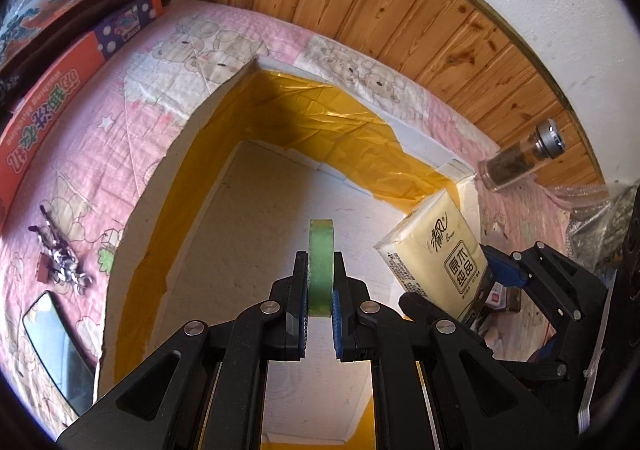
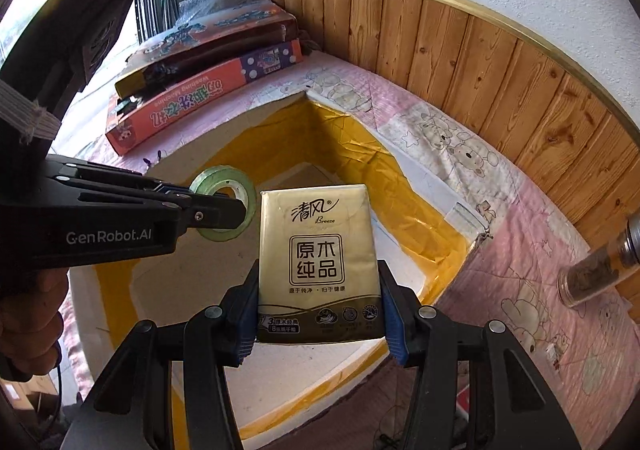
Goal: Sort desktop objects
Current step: 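Open both tools to drop the tape roll and tissue pack into the box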
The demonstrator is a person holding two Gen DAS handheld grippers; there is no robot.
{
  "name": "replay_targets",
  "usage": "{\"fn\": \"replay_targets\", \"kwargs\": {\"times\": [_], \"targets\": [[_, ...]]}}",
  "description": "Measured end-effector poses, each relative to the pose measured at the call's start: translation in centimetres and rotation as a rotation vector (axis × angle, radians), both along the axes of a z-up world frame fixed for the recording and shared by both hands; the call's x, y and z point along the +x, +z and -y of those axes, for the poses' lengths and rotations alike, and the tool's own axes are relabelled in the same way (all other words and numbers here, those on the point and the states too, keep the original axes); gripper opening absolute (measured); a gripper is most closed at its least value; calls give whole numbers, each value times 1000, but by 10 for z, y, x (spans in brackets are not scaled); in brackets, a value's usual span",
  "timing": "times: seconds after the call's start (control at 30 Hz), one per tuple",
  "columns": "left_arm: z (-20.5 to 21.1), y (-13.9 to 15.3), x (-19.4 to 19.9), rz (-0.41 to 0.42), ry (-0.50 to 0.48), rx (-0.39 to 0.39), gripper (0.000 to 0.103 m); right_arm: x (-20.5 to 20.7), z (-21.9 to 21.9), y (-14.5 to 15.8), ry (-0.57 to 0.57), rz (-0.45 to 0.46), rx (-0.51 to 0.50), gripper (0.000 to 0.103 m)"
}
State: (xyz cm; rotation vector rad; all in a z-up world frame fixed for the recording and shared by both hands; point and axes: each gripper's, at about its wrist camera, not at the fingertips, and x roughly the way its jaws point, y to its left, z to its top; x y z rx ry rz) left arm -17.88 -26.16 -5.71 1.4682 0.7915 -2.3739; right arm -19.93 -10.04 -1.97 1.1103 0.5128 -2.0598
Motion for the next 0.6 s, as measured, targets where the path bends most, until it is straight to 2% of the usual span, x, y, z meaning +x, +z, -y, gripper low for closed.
{"fn": "replay_targets", "kwargs": {"times": [0.2, 0.3, 0.47, 0.57, 0.6], "targets": [[10, -38, -33, 71, -6, 69, 9, -21, 19, -23, 72, 4, 124, 53], [15, -54, -47, 101, -2, 76, 9, -34, 29, -35, 99, 16, 202, 53], [23, -74, -63, 134, 9, 58, 9, -58, 39, -54, 113, 62, 297, 53], [25, -77, -68, 132, 5, 40, 10, -64, 43, -59, 125, 49, 349, 54], [27, -78, -68, 139, 16, 25, 17, -65, 44, -60, 126, 48, 357, 54]]}}
